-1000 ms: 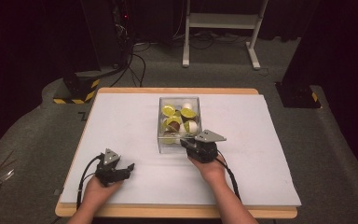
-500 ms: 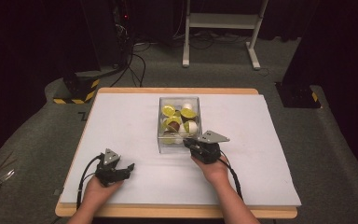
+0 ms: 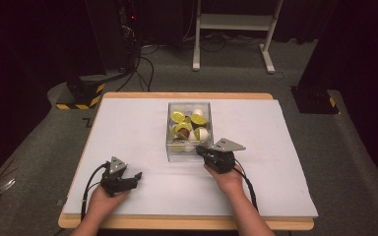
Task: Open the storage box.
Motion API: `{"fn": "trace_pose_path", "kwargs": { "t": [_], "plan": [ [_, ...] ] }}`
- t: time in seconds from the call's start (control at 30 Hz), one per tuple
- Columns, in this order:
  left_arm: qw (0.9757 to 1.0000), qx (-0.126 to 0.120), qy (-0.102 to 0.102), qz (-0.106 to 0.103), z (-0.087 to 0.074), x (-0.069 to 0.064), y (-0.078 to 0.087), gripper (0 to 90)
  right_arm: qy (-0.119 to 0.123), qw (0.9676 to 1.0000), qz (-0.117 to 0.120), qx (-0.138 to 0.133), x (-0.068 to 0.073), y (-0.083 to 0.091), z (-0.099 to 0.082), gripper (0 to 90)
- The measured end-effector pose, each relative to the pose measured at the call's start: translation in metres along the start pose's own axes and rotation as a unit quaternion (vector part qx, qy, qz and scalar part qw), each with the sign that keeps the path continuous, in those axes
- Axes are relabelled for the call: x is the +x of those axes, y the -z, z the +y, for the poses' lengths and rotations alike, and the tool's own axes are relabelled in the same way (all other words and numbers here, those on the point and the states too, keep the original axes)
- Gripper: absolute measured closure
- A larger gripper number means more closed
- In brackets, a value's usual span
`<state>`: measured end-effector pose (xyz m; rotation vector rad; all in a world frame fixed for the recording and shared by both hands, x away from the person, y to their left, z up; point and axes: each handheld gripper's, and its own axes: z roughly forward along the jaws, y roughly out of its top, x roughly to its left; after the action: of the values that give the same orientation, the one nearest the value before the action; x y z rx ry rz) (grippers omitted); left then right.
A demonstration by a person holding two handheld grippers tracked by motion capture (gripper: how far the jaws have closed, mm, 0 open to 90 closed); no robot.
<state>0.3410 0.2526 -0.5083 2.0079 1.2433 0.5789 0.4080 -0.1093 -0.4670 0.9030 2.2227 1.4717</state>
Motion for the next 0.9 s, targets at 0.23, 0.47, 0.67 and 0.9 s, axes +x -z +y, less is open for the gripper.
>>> {"fn": "trace_pose_path", "kwargs": {
  "t": [0.23,0.47,0.67,0.9],
  "plan": [
    [1.0,0.0,0.0,0.0,0.0,0.0,0.0,29.9,-0.006,0.9999,0.01,-0.003,-0.002,-0.002,0.0,81.1],
    [1.0,0.0,0.001,0.0,0.0,0.0,0.0,29.8,-0.006,0.9999,0.013,-0.007,-0.002,-0.005,0.0,78.7],
    [1.0,-0.001,0.003,-0.001,0.0,-0.001,0.0,29.9,-0.003,0.9999,0.015,-0.001,-0.001,-0.006,0.001,75.7],
    [1.0,0.0,0.0,0.0,0.0,0.0,0.0,29.8,0.008,0.9999,0.013,-0.006,0.0,-0.01,0.002,73.3]
  ]
}}
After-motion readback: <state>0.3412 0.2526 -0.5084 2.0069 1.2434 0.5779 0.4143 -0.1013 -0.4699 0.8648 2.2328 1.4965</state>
